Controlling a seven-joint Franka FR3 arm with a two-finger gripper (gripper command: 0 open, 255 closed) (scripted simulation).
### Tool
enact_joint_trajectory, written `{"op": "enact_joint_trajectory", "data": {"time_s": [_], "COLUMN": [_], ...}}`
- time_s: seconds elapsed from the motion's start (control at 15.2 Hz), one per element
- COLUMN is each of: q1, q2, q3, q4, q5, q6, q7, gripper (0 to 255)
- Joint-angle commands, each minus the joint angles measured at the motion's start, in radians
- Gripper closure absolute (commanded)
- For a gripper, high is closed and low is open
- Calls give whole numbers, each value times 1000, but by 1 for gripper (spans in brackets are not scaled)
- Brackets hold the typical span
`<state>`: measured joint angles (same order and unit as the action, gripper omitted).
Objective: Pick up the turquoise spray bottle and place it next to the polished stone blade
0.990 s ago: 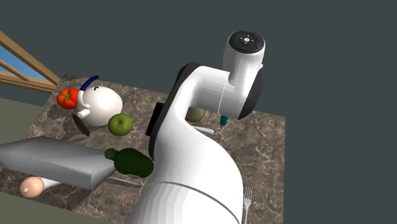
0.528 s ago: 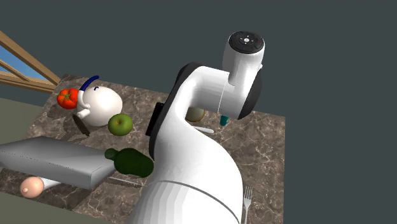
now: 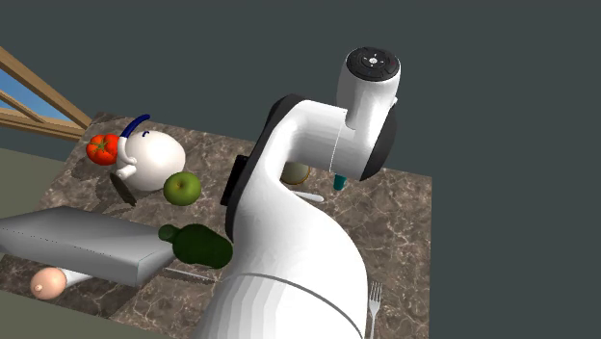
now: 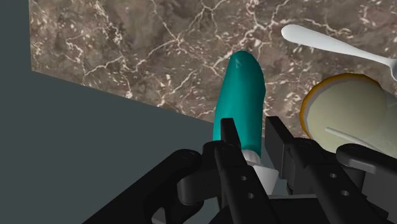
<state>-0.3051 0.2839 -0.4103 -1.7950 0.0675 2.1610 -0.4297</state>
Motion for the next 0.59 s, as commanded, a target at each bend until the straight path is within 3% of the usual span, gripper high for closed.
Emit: {"op": "enact_joint_trajectory", "data": {"time_s": [0.0,0.53], "q1": [0,3], "q2": [0,-32], "q3": [0,-6], "q4": [0,68], "q5": [0,-16], "q6": [0,-97], "q7": [0,7], "gripper": [255,255]}}
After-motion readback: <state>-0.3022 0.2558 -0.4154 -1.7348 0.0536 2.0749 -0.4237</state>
